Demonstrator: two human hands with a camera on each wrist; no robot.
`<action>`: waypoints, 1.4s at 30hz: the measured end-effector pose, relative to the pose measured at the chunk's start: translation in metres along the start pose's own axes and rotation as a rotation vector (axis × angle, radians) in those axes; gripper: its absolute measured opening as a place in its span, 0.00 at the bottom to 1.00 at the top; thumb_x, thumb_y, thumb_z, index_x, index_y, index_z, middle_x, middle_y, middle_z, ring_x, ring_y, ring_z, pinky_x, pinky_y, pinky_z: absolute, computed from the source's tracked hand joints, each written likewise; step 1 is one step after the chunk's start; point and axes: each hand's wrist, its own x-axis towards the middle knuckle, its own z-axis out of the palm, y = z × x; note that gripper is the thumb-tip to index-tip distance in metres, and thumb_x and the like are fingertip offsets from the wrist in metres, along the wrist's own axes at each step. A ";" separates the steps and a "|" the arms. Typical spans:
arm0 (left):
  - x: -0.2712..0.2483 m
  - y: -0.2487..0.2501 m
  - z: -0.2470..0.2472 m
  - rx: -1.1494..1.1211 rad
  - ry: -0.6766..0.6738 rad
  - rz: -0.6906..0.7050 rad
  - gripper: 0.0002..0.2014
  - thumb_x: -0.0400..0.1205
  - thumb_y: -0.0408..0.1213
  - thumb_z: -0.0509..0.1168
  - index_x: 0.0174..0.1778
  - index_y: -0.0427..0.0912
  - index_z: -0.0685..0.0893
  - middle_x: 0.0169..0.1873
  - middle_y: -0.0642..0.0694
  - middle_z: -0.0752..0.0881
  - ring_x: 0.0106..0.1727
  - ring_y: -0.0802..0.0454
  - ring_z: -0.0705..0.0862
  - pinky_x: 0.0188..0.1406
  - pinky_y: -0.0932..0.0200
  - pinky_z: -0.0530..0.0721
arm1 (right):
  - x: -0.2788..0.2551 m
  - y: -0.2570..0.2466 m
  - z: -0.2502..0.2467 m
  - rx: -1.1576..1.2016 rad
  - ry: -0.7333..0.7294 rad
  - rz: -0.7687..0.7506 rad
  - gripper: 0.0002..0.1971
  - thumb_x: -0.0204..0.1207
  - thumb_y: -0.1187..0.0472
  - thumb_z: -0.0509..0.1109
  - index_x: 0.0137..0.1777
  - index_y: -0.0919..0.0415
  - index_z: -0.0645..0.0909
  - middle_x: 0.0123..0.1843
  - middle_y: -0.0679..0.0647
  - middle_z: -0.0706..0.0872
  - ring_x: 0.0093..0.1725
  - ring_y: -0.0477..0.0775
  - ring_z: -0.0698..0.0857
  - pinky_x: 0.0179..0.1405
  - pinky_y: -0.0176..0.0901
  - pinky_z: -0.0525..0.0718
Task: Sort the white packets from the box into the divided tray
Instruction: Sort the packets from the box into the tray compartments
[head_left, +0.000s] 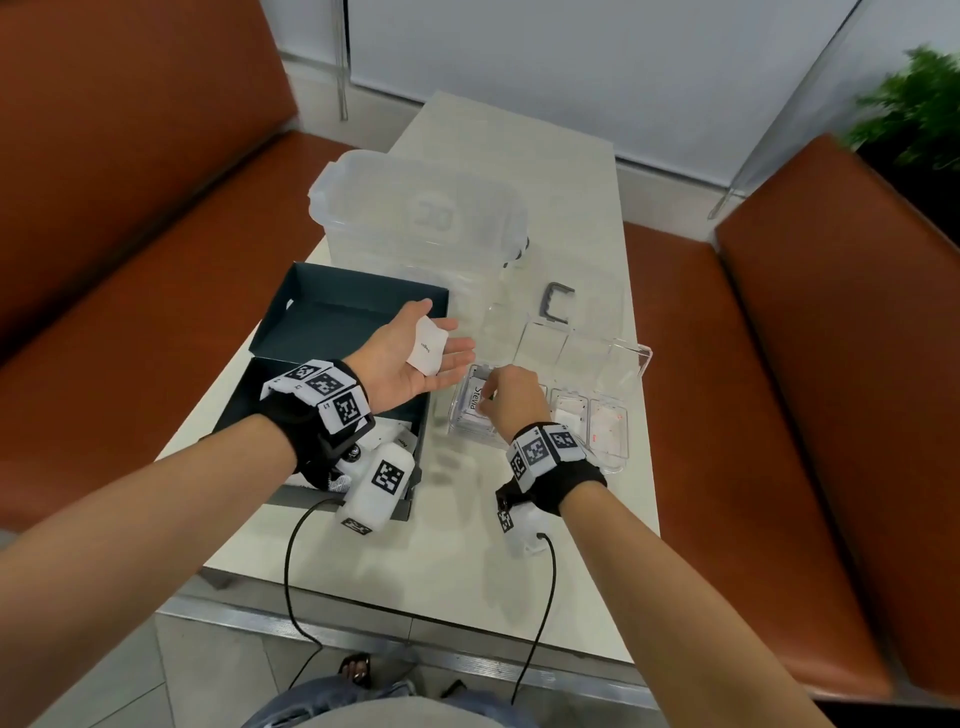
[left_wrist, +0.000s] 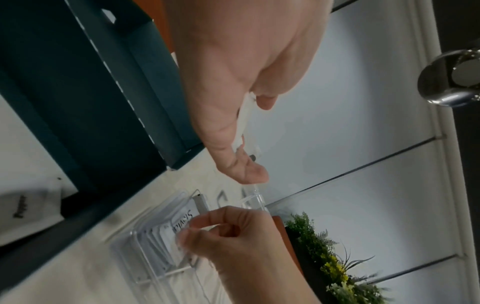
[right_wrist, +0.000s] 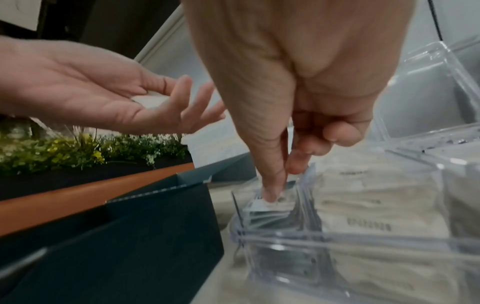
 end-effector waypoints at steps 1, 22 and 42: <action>0.000 0.000 0.002 -0.015 -0.004 -0.019 0.22 0.88 0.52 0.54 0.63 0.37 0.80 0.47 0.37 0.88 0.40 0.47 0.87 0.34 0.58 0.87 | 0.000 0.001 -0.004 0.032 0.032 -0.009 0.09 0.77 0.65 0.68 0.54 0.66 0.85 0.55 0.61 0.85 0.54 0.61 0.85 0.52 0.50 0.83; 0.012 -0.025 0.059 0.642 -0.275 0.390 0.08 0.79 0.33 0.72 0.53 0.46 0.87 0.54 0.47 0.85 0.49 0.56 0.86 0.46 0.62 0.85 | -0.030 0.040 -0.096 1.362 -0.075 0.199 0.08 0.82 0.67 0.64 0.52 0.73 0.82 0.34 0.59 0.83 0.29 0.49 0.83 0.30 0.36 0.82; 0.047 -0.046 0.037 1.020 0.072 0.406 0.04 0.80 0.34 0.70 0.49 0.41 0.87 0.43 0.45 0.88 0.43 0.51 0.85 0.36 0.67 0.80 | -0.013 0.061 -0.033 0.684 0.050 0.344 0.11 0.73 0.67 0.75 0.54 0.67 0.80 0.41 0.61 0.87 0.34 0.54 0.86 0.45 0.50 0.90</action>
